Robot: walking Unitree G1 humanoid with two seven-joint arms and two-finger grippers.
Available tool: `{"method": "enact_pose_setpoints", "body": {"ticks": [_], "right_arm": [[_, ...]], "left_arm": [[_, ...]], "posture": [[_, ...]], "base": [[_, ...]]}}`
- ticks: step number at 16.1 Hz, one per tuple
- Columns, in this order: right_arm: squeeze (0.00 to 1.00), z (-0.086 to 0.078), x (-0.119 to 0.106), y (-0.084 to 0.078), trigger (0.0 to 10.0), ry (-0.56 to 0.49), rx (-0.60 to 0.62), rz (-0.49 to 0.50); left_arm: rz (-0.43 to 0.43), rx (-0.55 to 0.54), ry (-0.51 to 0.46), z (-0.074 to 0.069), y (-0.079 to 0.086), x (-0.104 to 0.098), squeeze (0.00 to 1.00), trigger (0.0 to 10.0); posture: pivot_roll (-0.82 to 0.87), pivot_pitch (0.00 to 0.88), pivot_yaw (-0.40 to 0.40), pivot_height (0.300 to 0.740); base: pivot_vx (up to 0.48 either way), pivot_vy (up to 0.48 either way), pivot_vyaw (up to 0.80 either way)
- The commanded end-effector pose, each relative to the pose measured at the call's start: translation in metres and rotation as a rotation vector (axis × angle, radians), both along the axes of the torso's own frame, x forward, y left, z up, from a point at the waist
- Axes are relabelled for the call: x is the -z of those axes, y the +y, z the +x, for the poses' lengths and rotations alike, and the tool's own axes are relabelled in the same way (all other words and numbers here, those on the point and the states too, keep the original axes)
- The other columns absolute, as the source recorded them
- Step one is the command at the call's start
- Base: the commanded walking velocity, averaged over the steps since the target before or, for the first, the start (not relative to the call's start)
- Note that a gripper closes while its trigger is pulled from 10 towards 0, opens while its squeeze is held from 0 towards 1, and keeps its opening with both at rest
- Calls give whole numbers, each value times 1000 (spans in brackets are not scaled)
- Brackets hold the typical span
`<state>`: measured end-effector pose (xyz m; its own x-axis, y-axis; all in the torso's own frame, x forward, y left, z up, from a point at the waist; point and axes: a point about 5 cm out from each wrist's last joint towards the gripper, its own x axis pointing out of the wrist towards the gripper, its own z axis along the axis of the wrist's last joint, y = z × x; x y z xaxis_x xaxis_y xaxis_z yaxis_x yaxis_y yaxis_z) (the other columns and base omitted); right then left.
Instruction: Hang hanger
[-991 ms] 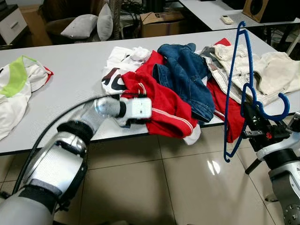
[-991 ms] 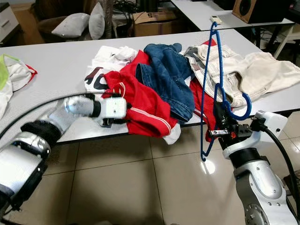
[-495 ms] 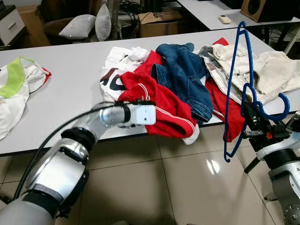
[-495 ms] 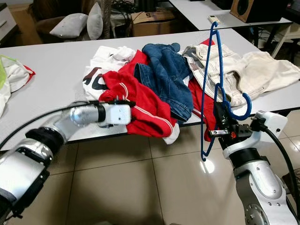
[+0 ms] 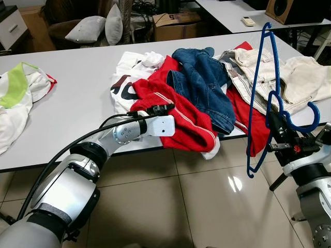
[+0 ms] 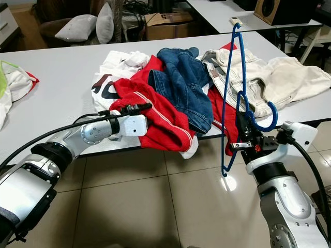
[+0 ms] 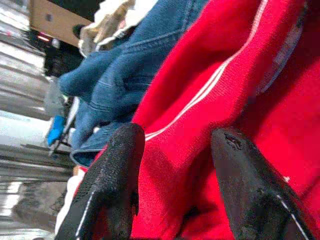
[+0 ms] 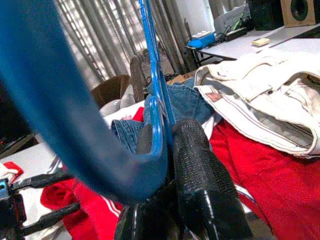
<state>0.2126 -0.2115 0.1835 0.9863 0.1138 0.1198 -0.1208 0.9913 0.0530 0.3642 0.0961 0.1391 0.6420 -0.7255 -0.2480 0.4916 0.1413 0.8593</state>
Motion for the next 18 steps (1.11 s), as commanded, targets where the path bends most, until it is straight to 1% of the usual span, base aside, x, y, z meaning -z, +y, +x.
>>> {"method": "enact_pose_setpoints", "body": {"ticks": [1,2,3,4,5,7,9,10,11,13,15,16,17,18], "right_arm": [[0,1,-6,0,10000,-31,5,4],[0,1,-6,0,10000,-32,5,4],[0,1,-6,0,10000,-33,4,5],[0,1,-6,0,10000,-34,3,4],[0,1,-6,0,10000,-35,4,4],[0,1,-6,0,10000,-36,6,3],[0,1,-6,0,10000,-36,8,3],[0,1,-6,0,10000,-36,7,4],[0,2,-6,0,10000,-36,6,4],[0,2,-6,0,10000,-38,3,5],[0,2,-6,1,10000,-39,-1,6],[0,2,-6,2,10000,-39,-2,6],[0,1,-6,3,10000,-32,-30,0],[0,-7,-4,12,10000,11,-174,-14]], "left_arm": [[14,8,-21,-1,1,2,0,6471],[15,17,-39,-3,0,5,0,4863],[17,33,-33,-7,-1,10,0,2039],[38,44,-13,-10,-1,18,0,824],[50,44,1,-13,0,24,0,0],[59,41,17,-15,2,28,0,0],[75,21,-11,-14,4,29,0,0],[82,5,-36,-11,5,28,0,471],[80,-6,-48,-10,4,26,0,1686],[78,-35,-76,-6,3,23,0,2588],[62,-47,-91,-4,-1,19,0,2275],[60,-43,-92,-4,-3,19,0,1373],[61,-30,-88,-4,-6,19,0,0],[48,-28,-80,-3,-10,15,0,0]], "posture": [[-232,0,66,740],[-233,0,65,740],[-234,0,66,740],[-236,0,67,740],[-237,0,68,740],[-238,0,70,740],[-236,0,68,740],[-235,0,67,740],[-235,0,67,740],[-233,0,66,740],[-235,0,70,740],[-236,0,71,740],[-237,0,75,740],[-240,0,81,740]], "base": [[0,0,0],[0,0,0],[0,0,0],[0,0,0],[0,0,0],[0,0,0],[0,0,0],[0,0,0],[0,0,0],[0,0,0],[0,0,0],[0,0,0],[0,0,0],[0,0,0]]}}
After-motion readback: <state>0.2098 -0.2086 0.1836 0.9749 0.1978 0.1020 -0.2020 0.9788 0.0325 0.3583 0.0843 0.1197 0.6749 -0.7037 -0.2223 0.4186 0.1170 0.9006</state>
